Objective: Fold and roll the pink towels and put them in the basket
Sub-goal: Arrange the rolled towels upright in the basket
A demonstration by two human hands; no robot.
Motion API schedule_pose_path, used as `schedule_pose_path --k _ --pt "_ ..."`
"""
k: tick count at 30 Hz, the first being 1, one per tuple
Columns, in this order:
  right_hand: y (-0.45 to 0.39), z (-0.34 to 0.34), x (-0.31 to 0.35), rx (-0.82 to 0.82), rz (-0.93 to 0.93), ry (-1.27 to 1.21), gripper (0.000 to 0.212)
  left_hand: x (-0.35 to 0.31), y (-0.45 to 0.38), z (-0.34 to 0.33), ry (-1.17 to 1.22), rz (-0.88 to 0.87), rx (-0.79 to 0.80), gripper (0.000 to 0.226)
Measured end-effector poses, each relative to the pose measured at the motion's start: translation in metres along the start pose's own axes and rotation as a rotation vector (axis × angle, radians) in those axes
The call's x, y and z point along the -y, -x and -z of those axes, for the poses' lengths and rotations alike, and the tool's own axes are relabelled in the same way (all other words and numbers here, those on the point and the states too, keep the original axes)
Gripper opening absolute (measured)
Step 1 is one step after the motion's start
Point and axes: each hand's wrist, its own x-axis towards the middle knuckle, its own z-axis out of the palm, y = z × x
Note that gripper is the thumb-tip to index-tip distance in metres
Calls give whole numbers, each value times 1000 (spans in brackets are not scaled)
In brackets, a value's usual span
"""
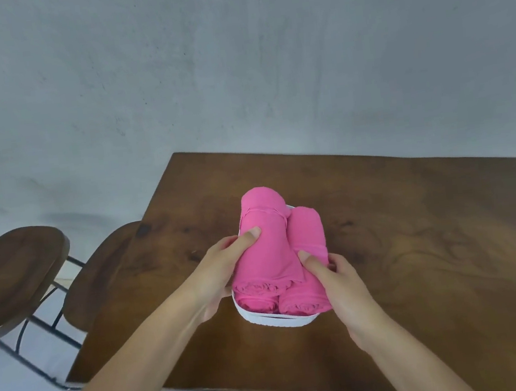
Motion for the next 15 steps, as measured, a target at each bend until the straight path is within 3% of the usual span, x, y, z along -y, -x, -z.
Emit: schedule_pose_path --k 4,7,9,13,15 --pt "6 14 -2 30 3 9 61 -5 7 -3 -24 31 40 68" --pt "9 20 2 24 13 13 67 -14 9 -1 -99 7 -86 82" --pt "14 20 5 -14 59 35 63 -20 10 -3 -166 -43 -160 84" --pt "15 17 7 -119 175 200 51 -34 14 -9 -255 -130 -172 64" --pt "16 12 9 -157 200 261 51 -38 14 -11 -299 -149 -165 69"
